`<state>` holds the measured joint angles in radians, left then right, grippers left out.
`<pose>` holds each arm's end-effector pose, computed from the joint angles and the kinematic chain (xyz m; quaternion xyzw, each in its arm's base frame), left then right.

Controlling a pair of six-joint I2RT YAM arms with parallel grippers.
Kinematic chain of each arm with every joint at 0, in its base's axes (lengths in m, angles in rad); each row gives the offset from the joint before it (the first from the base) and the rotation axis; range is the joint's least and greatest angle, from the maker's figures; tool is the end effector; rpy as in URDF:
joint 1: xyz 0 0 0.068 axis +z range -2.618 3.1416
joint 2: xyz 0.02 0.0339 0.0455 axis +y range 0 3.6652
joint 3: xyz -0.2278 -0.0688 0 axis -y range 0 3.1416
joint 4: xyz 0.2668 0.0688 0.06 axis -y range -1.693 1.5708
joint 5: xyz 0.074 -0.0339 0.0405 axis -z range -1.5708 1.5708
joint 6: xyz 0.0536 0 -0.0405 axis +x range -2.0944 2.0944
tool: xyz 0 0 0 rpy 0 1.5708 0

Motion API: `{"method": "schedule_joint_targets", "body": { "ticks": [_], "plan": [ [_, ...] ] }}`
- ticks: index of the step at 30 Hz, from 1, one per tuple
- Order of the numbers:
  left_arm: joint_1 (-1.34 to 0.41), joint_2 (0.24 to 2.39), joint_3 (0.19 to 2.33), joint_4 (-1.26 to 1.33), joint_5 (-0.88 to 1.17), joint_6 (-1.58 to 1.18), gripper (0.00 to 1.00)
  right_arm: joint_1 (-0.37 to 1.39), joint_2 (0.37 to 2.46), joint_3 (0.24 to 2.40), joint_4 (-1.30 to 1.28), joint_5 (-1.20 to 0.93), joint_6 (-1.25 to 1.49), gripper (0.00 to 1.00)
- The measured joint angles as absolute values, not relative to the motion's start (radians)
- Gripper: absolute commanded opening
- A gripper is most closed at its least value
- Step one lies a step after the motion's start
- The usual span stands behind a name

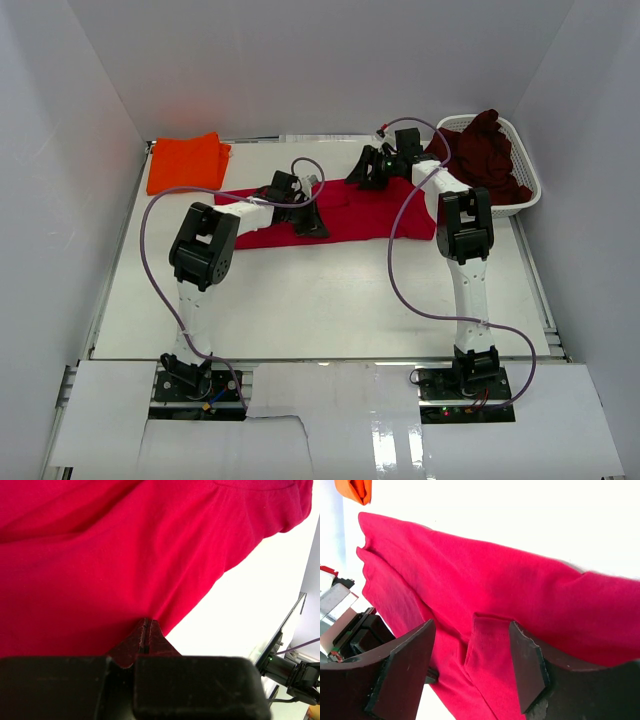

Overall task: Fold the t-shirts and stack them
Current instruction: Fold the other side of the tshirt into a rectangle

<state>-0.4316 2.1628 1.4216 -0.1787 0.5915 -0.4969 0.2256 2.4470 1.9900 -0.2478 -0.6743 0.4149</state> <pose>0.4019 -0.2180 0.0724 0.0636 0.9089 -0.3839 0.1498 0.5278 0.1555 0.1204 -0.0572 0.8659 0.4097 0.2813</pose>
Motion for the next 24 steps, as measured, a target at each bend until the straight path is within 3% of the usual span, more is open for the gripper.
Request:
{"method": "schedule_joint_targets", "body": {
  "ticks": [13,19,24],
  "plan": [
    [-0.447,2.147,1.399,-0.178,0.588,-0.496,0.00,0.203,2.368,1.916,-0.217,-0.690,0.277,0.73],
    [-0.456,2.089,1.332,-0.195,0.566,-0.481,0.00,0.194,2.196,1.890,-0.254,-0.635,0.184,0.73],
    [-0.460,2.024,1.287,-0.244,0.533,-0.457,0.00,0.192,1.978,1.717,-0.331,-0.521,0.132,0.73]
  ]
}}
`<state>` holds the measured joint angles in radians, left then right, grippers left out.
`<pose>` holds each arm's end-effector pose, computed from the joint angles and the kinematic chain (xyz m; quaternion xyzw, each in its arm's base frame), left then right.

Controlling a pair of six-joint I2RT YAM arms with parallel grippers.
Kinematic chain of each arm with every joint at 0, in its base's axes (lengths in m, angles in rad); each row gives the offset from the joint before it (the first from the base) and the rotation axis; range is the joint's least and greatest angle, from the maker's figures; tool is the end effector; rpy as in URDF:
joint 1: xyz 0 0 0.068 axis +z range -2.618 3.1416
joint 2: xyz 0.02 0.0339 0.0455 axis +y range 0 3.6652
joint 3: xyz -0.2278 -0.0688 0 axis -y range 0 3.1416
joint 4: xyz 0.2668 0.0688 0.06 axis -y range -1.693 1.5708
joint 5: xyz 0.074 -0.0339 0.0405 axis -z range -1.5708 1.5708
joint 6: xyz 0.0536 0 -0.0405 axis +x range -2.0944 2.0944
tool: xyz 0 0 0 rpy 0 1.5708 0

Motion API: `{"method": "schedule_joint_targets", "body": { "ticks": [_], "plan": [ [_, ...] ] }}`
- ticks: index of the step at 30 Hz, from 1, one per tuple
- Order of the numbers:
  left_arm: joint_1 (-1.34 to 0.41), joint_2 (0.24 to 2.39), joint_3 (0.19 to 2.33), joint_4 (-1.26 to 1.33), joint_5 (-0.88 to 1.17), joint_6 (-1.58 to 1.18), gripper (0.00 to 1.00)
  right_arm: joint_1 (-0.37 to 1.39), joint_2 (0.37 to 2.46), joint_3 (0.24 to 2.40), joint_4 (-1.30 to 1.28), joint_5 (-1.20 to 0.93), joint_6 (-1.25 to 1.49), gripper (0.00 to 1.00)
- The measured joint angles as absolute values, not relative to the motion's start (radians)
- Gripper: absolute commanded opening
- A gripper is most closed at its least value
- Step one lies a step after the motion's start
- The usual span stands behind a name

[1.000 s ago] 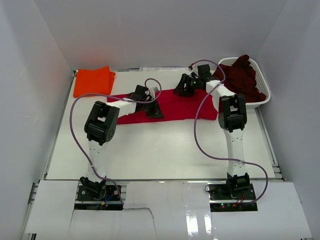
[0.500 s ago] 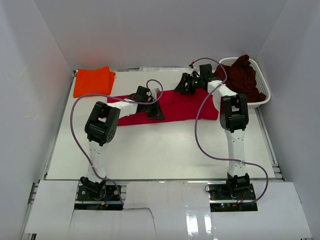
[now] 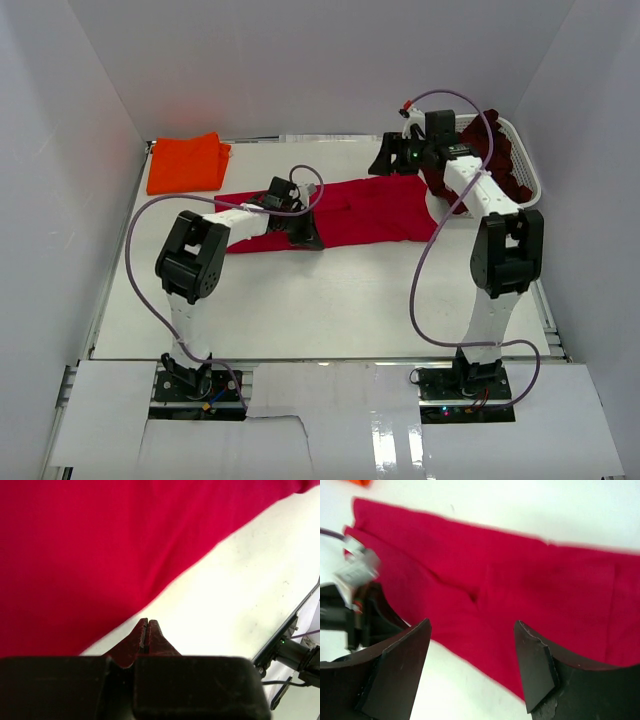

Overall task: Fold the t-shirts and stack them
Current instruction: Fold the other side of the tshirt into a rectangle

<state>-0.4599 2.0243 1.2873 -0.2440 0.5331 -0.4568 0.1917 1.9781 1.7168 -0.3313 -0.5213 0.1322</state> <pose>0.3683 -0.2128 0.0835 0.0780 0.9229 -0.3501 0.1399 0.4695 0.1183 0.2444 -0.1464 0.8490 0.2977 0.4113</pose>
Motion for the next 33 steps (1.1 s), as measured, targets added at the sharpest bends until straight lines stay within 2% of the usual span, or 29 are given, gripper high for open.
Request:
{"method": "schedule_joint_targets", "body": {
  "ticks": [7,8,10,14,21,31,33],
  "plan": [
    [-0.460,1.876,1.248,-0.305,0.517,-0.433,0.00,0.181,1.826,1.479,-0.474,-0.362,0.123,0.72],
    [-0.459,1.849,1.236,-0.310,0.513,-0.433,0.06,0.176,1.810,1.438,-0.492,-0.334,0.123,0.72],
    [-0.443,1.787,1.216,-0.322,0.518,-0.439,0.06,0.171,1.784,1.379,-0.518,-0.289,0.123,0.72],
    [-0.339,1.726,1.198,-0.320,0.608,-0.466,0.06,0.160,1.748,1.311,-0.550,-0.206,0.126,0.70],
    [-0.139,1.761,1.165,-0.343,0.617,-0.456,0.05,0.111,1.740,1.248,-0.553,-0.139,0.144,0.68],
    [-0.104,1.931,1.240,-0.397,0.590,-0.411,0.04,0.051,1.744,1.234,-0.552,-0.104,0.151,0.65],
    [-0.104,1.941,1.257,-0.406,0.579,-0.400,0.04,0.050,1.752,1.234,-0.550,-0.105,0.151,0.61]
  ]
}}
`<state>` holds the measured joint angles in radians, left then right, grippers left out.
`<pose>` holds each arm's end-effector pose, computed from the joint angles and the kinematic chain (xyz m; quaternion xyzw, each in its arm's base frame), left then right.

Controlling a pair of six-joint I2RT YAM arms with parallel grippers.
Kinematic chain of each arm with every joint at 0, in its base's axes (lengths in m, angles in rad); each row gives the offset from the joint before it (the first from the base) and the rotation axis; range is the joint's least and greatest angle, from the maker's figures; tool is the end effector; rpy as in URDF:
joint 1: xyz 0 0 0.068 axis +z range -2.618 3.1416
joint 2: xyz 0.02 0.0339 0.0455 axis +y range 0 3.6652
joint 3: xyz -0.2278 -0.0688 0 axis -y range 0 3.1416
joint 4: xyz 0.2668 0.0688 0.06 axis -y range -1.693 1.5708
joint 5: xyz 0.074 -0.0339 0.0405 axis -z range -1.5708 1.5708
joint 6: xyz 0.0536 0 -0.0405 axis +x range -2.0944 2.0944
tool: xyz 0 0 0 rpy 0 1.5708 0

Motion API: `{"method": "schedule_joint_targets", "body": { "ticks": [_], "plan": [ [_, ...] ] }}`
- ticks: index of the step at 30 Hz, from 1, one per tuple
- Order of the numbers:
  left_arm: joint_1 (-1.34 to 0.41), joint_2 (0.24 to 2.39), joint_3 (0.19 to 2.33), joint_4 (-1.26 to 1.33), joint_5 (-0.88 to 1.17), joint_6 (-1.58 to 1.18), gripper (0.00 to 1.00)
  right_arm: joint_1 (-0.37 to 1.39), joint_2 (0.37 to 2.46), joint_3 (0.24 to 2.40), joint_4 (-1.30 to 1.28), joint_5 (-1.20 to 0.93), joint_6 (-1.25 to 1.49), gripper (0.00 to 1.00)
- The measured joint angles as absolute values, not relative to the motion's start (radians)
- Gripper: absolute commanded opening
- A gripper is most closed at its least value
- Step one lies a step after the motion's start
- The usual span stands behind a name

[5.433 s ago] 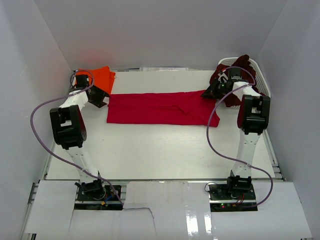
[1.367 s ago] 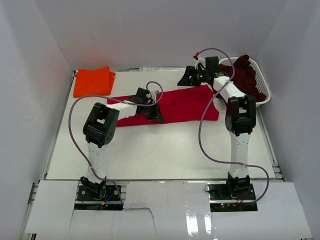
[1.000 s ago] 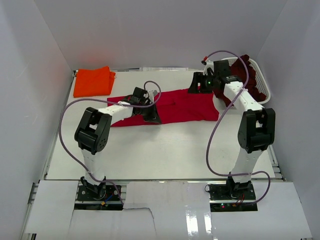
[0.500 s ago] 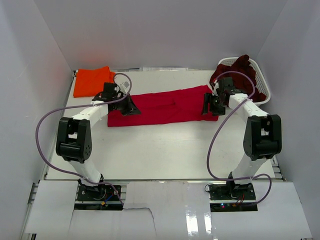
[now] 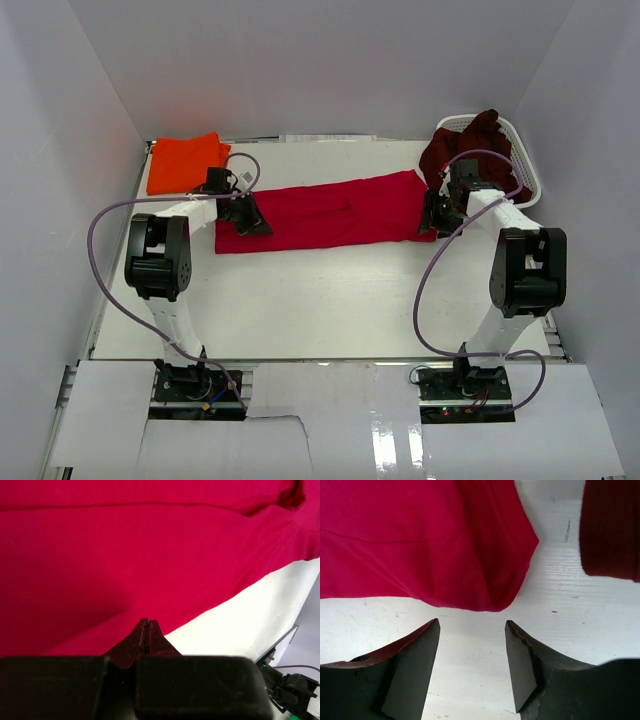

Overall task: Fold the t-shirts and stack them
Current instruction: Fold the other side of the tshirt into a rectangle

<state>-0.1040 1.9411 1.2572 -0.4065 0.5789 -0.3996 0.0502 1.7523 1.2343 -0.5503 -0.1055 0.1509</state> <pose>0.3969 -0.0709 0.0984 -0.0699 0.9307 -0.3253 0.1517 0.3832 0.0249 0.1460 0.0356 0.9667 0.0757 0.2419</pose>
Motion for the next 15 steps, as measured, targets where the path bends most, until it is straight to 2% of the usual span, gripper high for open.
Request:
{"method": "schedule_joint_targets", "body": {
  "ticks": [4,15],
  "plan": [
    [-0.104,1.942,1.268,-0.419,0.553,-0.385,0.05,0.046,1.791,1.234,-0.545,-0.113,0.152,0.48],
    [-0.104,1.942,1.270,-0.442,0.511,-0.373,0.04,0.027,1.858,1.234,-0.513,-0.142,0.157,0.48]
  ]
}}
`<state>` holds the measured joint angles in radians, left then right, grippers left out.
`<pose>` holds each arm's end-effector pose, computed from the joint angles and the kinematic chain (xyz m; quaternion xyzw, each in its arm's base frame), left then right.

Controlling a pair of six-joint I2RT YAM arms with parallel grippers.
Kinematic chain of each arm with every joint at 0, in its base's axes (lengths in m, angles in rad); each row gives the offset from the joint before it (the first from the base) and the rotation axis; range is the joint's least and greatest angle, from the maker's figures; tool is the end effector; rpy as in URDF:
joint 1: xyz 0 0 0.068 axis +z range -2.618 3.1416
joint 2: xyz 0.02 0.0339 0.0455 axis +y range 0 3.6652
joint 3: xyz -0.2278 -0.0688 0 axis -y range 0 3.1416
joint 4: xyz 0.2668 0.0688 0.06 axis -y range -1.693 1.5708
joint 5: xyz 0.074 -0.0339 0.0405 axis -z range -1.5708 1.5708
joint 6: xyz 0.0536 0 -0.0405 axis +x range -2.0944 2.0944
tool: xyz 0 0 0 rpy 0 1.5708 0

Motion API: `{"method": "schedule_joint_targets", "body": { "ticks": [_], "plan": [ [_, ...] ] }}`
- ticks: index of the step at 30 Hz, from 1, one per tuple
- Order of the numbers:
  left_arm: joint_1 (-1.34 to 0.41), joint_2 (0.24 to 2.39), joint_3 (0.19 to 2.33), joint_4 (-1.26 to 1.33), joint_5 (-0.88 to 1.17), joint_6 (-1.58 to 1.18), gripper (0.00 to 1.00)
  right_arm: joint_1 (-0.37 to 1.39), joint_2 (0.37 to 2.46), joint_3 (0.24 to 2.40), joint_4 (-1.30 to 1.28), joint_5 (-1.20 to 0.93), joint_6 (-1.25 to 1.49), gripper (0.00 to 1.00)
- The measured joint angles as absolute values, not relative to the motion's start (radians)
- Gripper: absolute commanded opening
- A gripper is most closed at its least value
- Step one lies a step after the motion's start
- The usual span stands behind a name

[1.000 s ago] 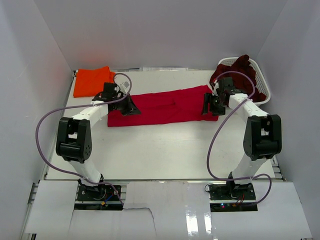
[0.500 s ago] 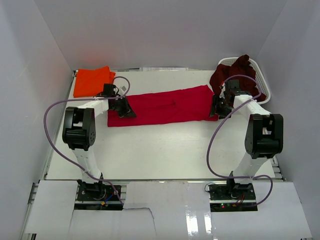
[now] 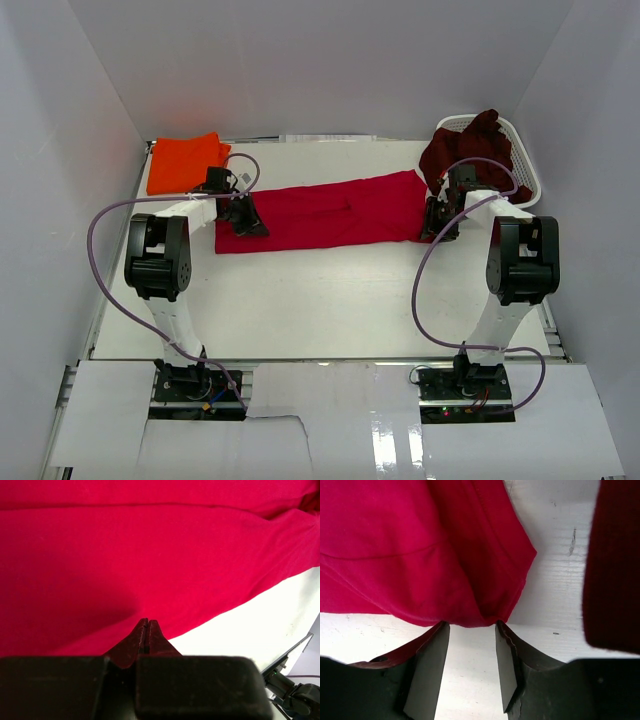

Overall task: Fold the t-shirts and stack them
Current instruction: Fold the other side of the tshirt into a rectangle, then rotate the tshirt 90 degrees

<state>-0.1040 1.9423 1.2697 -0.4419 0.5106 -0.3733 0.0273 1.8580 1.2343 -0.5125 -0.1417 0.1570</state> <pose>0.3971 -0.0678 0.0981 -0.0699 0.9417 -0.2908 0.1545 0.3893 0.0182 0.1096 0.0479 0.9730 0.0886 0.2078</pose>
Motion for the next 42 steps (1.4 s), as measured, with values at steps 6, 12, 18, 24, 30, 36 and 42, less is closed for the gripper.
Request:
{"method": "schedule_joint_targets", "body": {
  "ticks": [6,12,18,24,30,36,42],
  "plan": [
    [-0.104,1.943,1.271,-0.445,0.492,-0.368,0.04,0.026,1.862,1.242,-0.497,-0.141,0.152,0.19],
    [-0.104,1.944,1.271,-0.449,0.475,-0.359,0.04,0.026,1.884,1.256,-0.495,-0.137,0.162,0.08],
    [-0.104,1.956,1.271,-0.448,0.457,-0.348,0.04,0.026,1.888,1.268,-0.508,-0.097,0.158,0.08],
    [-0.104,1.970,1.267,-0.449,0.452,-0.345,0.04,0.026,1.888,1.286,-0.535,-0.047,0.152,0.20],
    [-0.104,1.972,1.267,-0.448,0.450,-0.345,0.04,0.027,1.898,1.316,-0.577,0.020,0.146,0.45],
    [-0.104,1.974,1.267,-0.453,0.436,-0.348,0.04,0.029,1.904,1.326,-0.605,0.084,0.147,0.47],
    [-0.104,1.974,1.271,-0.463,0.420,-0.359,0.04,0.030,1.904,1.326,-0.614,0.116,0.150,0.47]
  ]
}}
